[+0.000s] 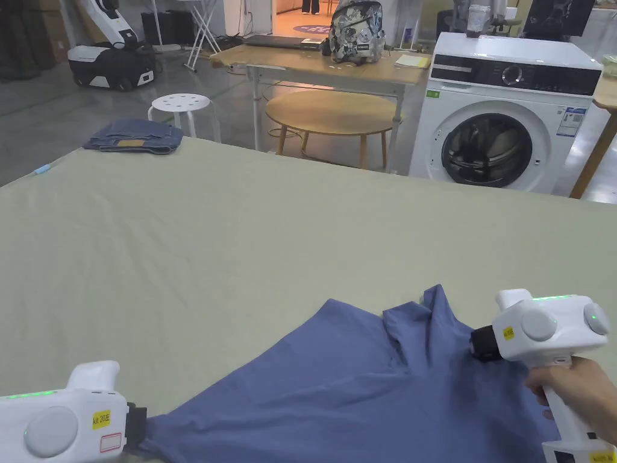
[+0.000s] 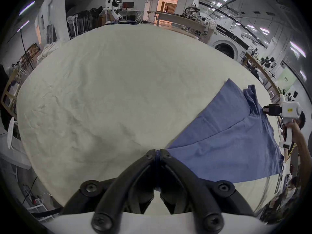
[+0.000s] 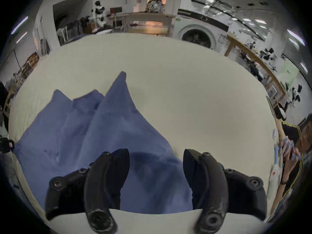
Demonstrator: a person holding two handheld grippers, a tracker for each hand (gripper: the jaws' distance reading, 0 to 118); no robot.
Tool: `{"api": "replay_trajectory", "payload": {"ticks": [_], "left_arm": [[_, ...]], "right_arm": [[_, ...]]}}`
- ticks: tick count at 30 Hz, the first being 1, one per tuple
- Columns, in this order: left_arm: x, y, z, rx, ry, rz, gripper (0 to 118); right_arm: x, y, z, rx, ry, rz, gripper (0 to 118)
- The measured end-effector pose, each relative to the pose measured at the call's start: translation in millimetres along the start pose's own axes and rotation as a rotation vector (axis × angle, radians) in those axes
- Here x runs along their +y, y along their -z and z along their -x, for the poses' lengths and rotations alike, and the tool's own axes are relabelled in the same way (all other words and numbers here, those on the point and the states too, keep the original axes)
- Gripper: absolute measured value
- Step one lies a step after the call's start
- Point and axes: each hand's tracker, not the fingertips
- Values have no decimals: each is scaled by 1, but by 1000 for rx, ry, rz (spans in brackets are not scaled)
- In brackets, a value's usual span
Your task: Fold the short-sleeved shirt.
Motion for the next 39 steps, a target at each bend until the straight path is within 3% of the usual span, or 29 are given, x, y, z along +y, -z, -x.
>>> {"api": "replay_trajectory", "payload": {"ticks": [6, 8, 9, 10, 11, 12, 14, 18, 27, 39], "left_arm": [[-4, 10, 1, -1, -6, 15, 0], [-5, 10, 0, 0, -1, 17, 0], [-6, 11, -1, 4, 4, 18, 0], [-6, 9, -1, 7, 9, 20, 0], [-6, 7, -1, 8, 11, 19, 0], [-6, 7, -1, 8, 10, 18, 0], [-7, 6, -1, 4, 7, 10, 0], [-5, -8, -5, -2, 18, -28, 0], [13, -60, -14, -78, 55, -174, 0], [140, -164, -87, -135, 203, -466, 0]], "right_arm": [[2, 20, -1, 27, 15, 50, 66], [0, 17, 2, 44, 16, 38, 52], [-2, 14, 6, 51, 18, 33, 39], [-3, 13, 12, 57, 12, 26, 9], [-5, 12, 18, 46, -7, 24, 2], [-6, 11, 24, -6, -27, 22, 2], [-5, 7, 27, -7, -16, 6, 2], [-8, -34, 22, -45, 66, -136, 2], [-17, -163, 5, -214, 46, -352, 2], [-17, -347, -37, -437, 197, -696, 2]]}}
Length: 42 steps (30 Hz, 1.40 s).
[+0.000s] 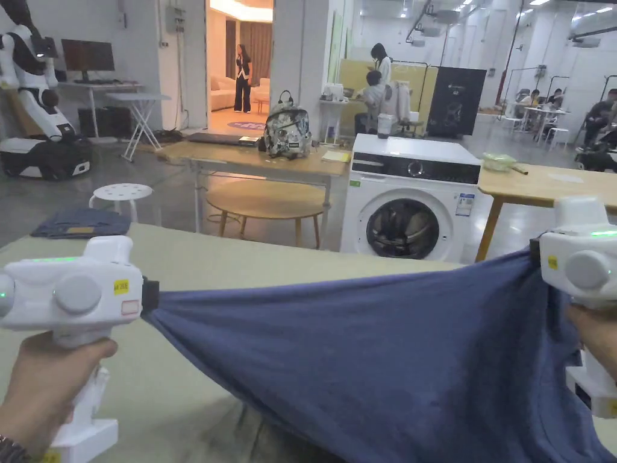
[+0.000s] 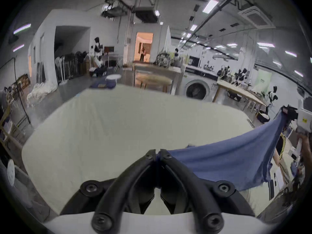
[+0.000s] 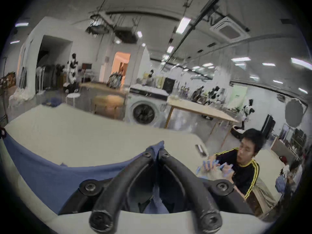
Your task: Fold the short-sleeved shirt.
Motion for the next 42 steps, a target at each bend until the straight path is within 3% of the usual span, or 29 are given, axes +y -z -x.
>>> {"api": "replay_trajectory", "payload": {"ticks": [8, 18, 24, 34, 42], "left_arm": [[120, -15, -46, 5, 85, -132, 0], [230, -27, -87, 67, 100, -299, 0], [279, -20, -95, 80, 115, -343, 0], [313, 3, -115, 105, 134, -413, 0], [274, 40, -114, 105, 140, -386, 0]], "right_arm": [[69, -25, -42, -81, 34, -123, 2], [147, -8, -56, -126, 98, -202, 2], [184, 12, -61, -156, 88, -241, 2], [211, 46, -67, -182, 109, -291, 2], [167, 61, -63, -168, 100, -256, 2]]}}
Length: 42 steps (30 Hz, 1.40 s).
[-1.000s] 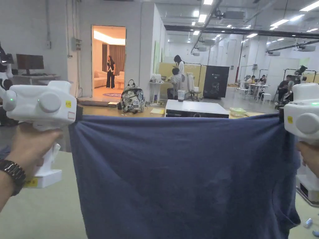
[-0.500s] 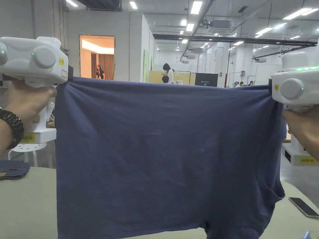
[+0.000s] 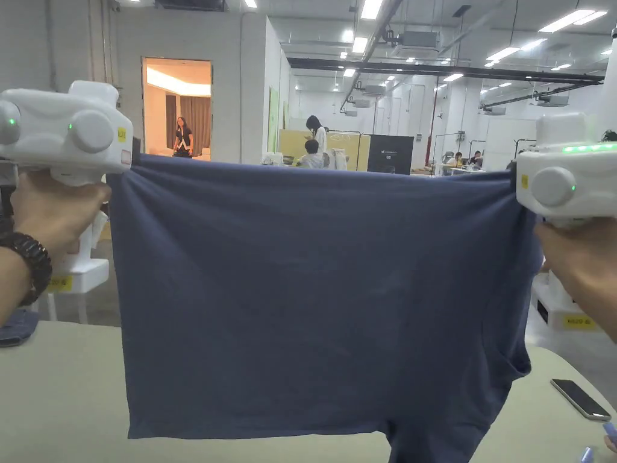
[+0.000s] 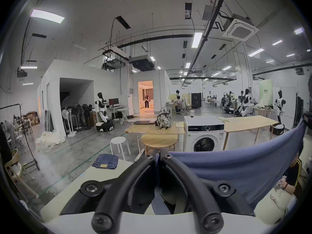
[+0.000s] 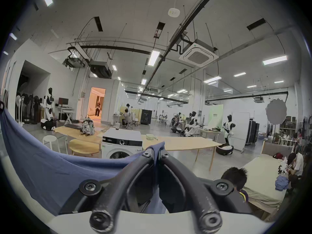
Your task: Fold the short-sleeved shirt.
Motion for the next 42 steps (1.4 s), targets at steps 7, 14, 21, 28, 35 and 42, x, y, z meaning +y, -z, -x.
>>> {"api": "replay_trajectory", "payload": {"ticks": [7, 14, 21, 28, 35, 42], "left_arm": [[-81, 2, -3, -36, 37, 92, 0], [-141, -31, 8, -64, 51, 145, 0], [-184, -99, 23, -96, 21, 167, 0], [-233, -159, 34, -144, 37, 183, 0], [-300, -222, 37, -177, 43, 267, 0], [-381, -264, 44, -196, 33, 479, 0]], "right_arm": [[-77, -22, -5, 8, -37, 96, 2], [-124, -77, -16, 17, -71, 146, 2], [-161, -156, -31, 45, -91, 182, 2], [-206, -222, -48, 67, -111, 257, 2], [-266, -276, -56, 105, -126, 391, 2], [-328, -320, -60, 151, -136, 564, 2]]}}
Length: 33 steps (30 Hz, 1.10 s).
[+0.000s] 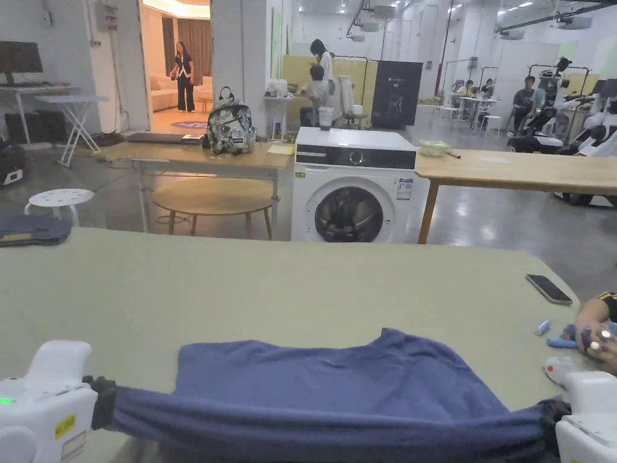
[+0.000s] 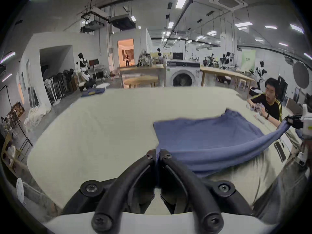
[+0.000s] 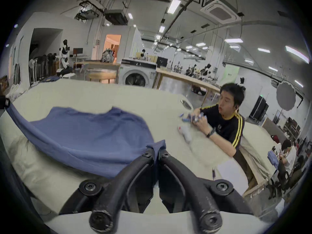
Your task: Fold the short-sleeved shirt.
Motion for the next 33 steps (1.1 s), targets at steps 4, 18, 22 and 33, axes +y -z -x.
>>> {"api": "replay_trajectory", "payload": {"ticks": [4, 18, 22, 33], "left_arm": [[-43, 20, 11, -13, -3, 127, 0], [-117, 89, 8, -10, 57, 453, 0], [-114, 88, 8, -2, 18, 456, 0], [-63, 49, 13, -85, -152, 271, 31]], "right_arm": [[-38, 9, 2, 46, -21, 133, 2], [-128, 65, 8, 108, -74, 477, 3], [-126, 65, 6, 98, -54, 472, 8], [-67, 22, 5, 57, 21, 244, 73]]}}
